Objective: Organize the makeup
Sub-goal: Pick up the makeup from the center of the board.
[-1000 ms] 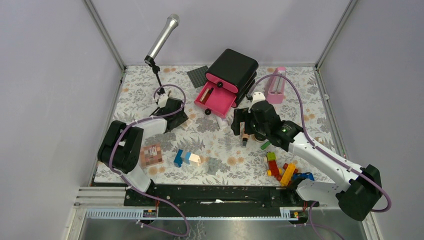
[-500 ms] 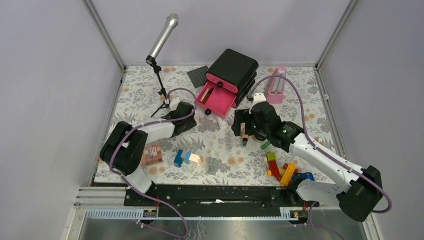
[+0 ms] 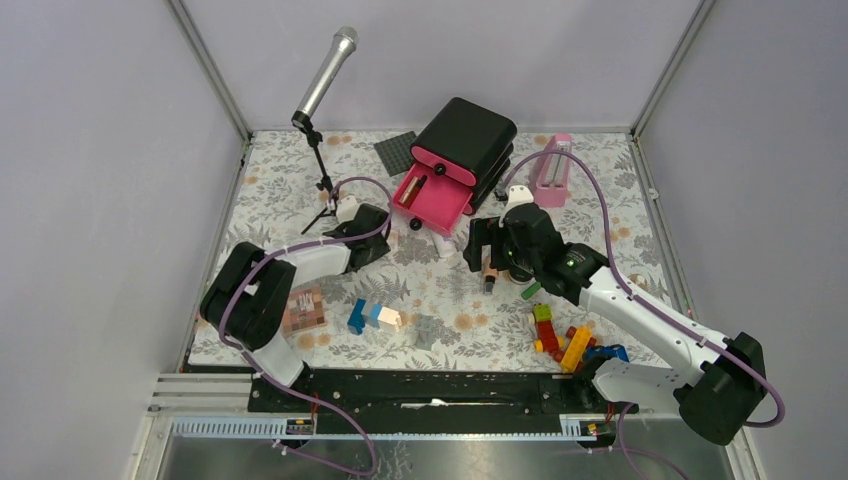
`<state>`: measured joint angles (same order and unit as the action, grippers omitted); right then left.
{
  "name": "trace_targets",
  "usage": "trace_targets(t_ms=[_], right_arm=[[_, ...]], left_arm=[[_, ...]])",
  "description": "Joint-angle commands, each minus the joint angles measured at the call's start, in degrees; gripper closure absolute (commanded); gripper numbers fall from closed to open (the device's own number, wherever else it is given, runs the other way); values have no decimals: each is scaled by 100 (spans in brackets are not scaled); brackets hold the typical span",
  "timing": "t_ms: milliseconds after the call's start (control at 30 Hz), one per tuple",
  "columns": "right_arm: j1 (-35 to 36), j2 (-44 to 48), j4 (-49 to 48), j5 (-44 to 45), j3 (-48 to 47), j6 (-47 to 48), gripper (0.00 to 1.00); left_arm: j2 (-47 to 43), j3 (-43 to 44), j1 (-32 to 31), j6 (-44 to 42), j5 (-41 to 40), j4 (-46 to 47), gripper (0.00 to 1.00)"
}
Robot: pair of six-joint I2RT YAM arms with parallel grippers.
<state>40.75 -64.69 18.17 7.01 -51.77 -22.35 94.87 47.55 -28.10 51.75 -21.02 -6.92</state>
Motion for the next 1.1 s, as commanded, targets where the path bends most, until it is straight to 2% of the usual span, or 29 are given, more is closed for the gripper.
trace_targets(t_ms=[0,233,367,533,867,1067], right_arm=[[30,49,2,80,-17,-24,4],[167,-408,-330,-558,-260,-147,5],[526,-1188,-755,-840,-681,-381,5],[684,-2379,-1221,-1132,-1288,-748,6],[688,-4413,-1384,-459,-2632,-1071,6],[688,-5104,-1445,-13,-3133,-1221,6]], left_arm=[[-64,-256,115,48,-246,-1021,58],[-924,-703,457,5,-397,-1090,56],[-1289,-633,593,-180,-498,-953,48],[-1216,-444,832,-491,-324,-495,44],[-990,-373,1090,-972,113,322,42],[-755,-305,1174,-1236,618,773,43]])
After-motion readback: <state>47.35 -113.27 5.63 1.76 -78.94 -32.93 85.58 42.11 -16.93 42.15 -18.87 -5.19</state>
